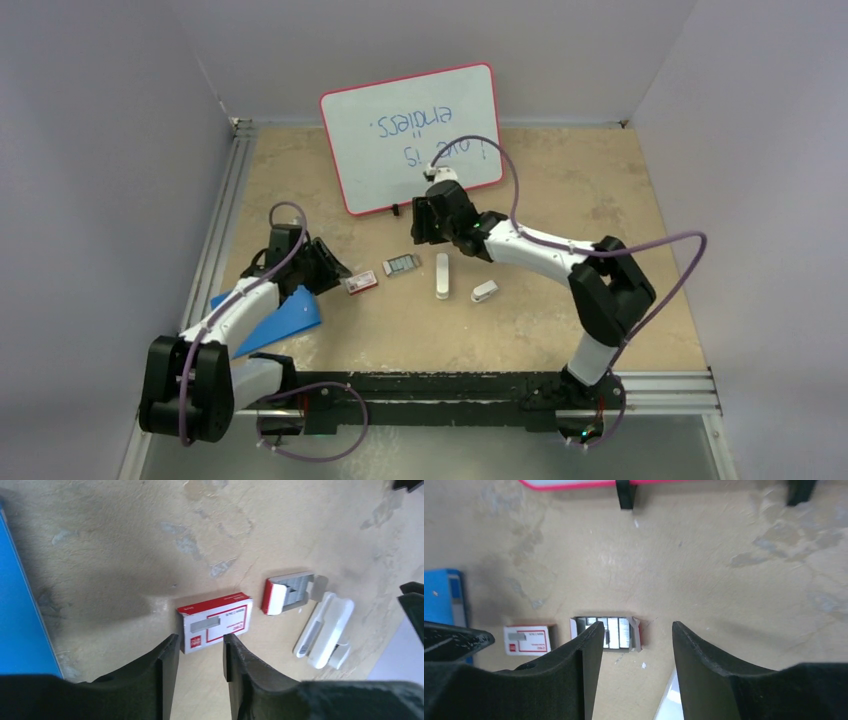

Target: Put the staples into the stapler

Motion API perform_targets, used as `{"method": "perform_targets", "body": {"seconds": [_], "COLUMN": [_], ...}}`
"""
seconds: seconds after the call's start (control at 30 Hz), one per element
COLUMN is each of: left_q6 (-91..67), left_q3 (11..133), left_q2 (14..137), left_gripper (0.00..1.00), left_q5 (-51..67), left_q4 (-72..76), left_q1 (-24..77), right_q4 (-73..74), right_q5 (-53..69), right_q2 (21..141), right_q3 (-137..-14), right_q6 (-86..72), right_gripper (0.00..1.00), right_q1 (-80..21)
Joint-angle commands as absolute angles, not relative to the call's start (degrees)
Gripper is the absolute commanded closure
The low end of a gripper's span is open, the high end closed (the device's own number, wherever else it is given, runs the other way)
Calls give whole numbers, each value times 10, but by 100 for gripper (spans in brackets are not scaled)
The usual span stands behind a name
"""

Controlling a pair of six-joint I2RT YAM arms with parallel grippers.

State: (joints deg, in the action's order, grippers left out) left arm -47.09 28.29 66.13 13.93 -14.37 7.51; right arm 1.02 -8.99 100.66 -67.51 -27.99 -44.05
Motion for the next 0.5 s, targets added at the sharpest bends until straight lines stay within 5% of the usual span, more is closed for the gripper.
{"method": "perform_targets", "body": {"seconds": [0.0,0.3,0.37,0.47], "left_q6": [-461,-419,-414,-409], "left_q3": [323,334,313,289], "left_q2": [628,561,545,541], "left_gripper": [59,43,32,27], "left_q5": [133,269,322,363], "left_q4": [-179,-142,-96,-62], "left_q1": [73,103,114,127], "right_q4": [3,32,26,-16], "right_q5": [-154,-112,-103,-110], "right_q2": [943,868,846,799], "right_q3": [-654,-554,-523,-471], "right_q6": [-312,-358,-366,-363], "right_gripper": [44,62,55,28], "right_q1": [-425,-420,-420,-421]}}
